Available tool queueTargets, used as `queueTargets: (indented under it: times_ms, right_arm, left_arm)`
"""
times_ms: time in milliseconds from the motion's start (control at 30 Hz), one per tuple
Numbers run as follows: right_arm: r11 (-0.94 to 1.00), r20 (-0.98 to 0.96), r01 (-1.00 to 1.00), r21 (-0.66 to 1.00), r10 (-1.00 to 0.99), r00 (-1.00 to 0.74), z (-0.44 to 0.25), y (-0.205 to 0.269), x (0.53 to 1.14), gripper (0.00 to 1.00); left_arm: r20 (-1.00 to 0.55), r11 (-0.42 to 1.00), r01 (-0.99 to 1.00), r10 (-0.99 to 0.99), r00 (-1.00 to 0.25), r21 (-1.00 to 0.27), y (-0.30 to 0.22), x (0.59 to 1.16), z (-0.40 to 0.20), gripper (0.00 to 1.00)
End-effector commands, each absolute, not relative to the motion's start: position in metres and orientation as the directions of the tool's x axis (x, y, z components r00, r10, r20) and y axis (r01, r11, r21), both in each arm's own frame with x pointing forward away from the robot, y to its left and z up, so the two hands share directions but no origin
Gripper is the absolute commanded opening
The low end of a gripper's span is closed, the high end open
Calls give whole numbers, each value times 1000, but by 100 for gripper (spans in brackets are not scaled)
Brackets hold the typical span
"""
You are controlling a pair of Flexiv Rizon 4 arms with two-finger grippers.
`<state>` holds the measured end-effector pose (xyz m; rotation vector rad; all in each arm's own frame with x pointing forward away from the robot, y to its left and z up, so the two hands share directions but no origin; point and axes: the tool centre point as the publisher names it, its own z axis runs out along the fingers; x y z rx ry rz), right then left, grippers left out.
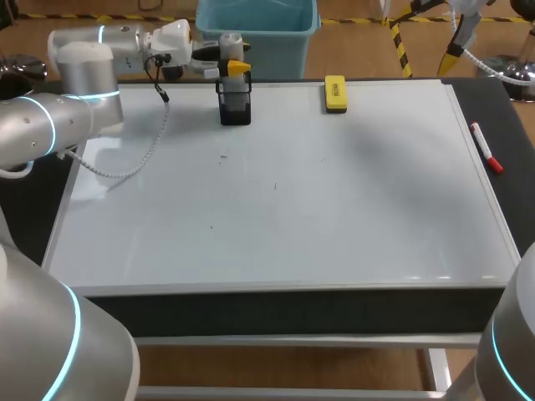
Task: Pick up the inspection probe, press it on each red-marked spot on the whiteboard one by one, put down the probe, pick up the eraser, and wipe off all the red marks.
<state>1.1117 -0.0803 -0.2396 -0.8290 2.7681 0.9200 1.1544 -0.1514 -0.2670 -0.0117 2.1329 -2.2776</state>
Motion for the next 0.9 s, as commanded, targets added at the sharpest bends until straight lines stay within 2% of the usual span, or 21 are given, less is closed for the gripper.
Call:
queueTargets:
  times_ms: [33, 533, 567, 600, 633, 667, 700, 733, 900]
  right_arm:
    - [670, -262, -532, 518, -467, -844, -239, -81, 1112, 100]
    - [670, -262, -532, 518, -467, -844, -239, -81, 1112, 100]
    - [670, -262, -532, 518, -467, -844, -239, -81, 1112, 100]
    - [670, -262, -532, 518, -467, -844, -239, -81, 1112, 100]
    - [670, -262, -532, 518, -467, -844, -239, -81, 1112, 100]
    - [670, -262, -532, 518, -467, -844, -239, -81, 1112, 100]
    - [670, -262, -532, 518, -467, -844, -239, -81, 1112, 100]
    - [670, -262, -532, 518, -467, -844, -239, -81, 1112, 100]
    - [670, -262, -532, 518, -467, -844, -239, -81, 1112, 100]
  left_arm:
    - [-8, -73, 8, 4, -1000, -997, -152, 1159, -273, 0]
    - [-32, -71, 29, 33, -999, -997, -152, 1158, -280, 0]
    - [-31, -70, 29, 35, -999, -997, -152, 1158, -280, 21]
    - [-30, -70, 27, 37, -999, -997, -153, 1157, -281, 36]
    - [-29, -69, 26, 40, -999, -997, -153, 1157, -281, 44]
    - [-29, -67, 26, 43, -999, -997, -154, 1156, -281, 47]
    - [-27, -66, 24, 44, -999, -998, -154, 1156, -281, 84]
    - [-25, -66, 22, 44, -999, -998, -154, 1155, -282, 100]
    - [-26, -60, 23, 42, -999, -998, -152, 1149, -279, 100]
